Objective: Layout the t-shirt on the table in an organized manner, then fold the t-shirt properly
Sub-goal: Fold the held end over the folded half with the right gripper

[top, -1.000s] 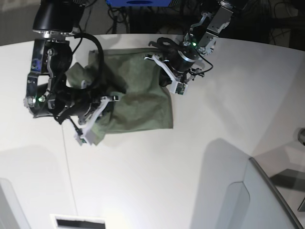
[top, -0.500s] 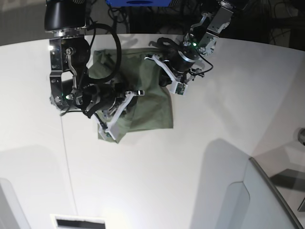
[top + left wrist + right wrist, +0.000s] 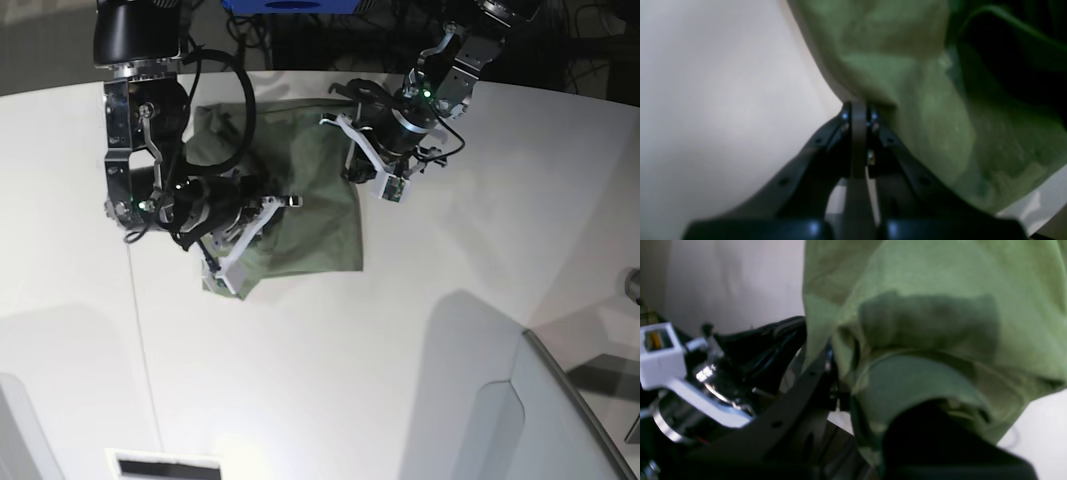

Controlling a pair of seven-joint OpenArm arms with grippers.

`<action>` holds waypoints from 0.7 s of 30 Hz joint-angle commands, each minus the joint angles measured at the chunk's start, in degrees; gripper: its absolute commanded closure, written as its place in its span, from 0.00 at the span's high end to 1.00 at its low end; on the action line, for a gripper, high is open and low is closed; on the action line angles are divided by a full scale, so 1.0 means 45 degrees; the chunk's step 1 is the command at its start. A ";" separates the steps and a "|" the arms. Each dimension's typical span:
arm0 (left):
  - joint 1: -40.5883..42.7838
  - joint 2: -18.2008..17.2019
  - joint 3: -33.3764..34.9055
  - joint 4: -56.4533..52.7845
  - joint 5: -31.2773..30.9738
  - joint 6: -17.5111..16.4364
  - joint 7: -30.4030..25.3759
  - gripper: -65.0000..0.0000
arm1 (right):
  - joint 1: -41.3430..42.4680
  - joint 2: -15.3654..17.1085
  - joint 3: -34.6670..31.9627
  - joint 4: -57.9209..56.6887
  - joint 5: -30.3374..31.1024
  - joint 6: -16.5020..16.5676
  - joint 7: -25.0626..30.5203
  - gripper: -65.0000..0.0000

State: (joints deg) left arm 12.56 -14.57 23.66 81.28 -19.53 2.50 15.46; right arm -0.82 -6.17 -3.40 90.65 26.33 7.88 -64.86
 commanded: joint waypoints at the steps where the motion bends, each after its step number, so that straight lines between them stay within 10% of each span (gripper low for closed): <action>1: -0.0007 -0.0055 -0.0032 0.0176 -0.0007 -0.0097 -0.0262 0.00 | 0.0251 -0.0083 -0.0075 0.0182 0.0216 0.0017 0.0142 0.00; 21: 0.0267 -0.0426 -0.0051 0.0273 -0.0007 -0.0097 -0.0242 0.00 | 0.0465 -0.0142 -0.1638 -0.1068 0.0235 -0.1194 0.1061 0.00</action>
State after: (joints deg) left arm 14.22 -16.27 23.66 81.32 -19.53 2.09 15.70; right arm 0.01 -6.44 -10.68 84.82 26.55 2.37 -61.12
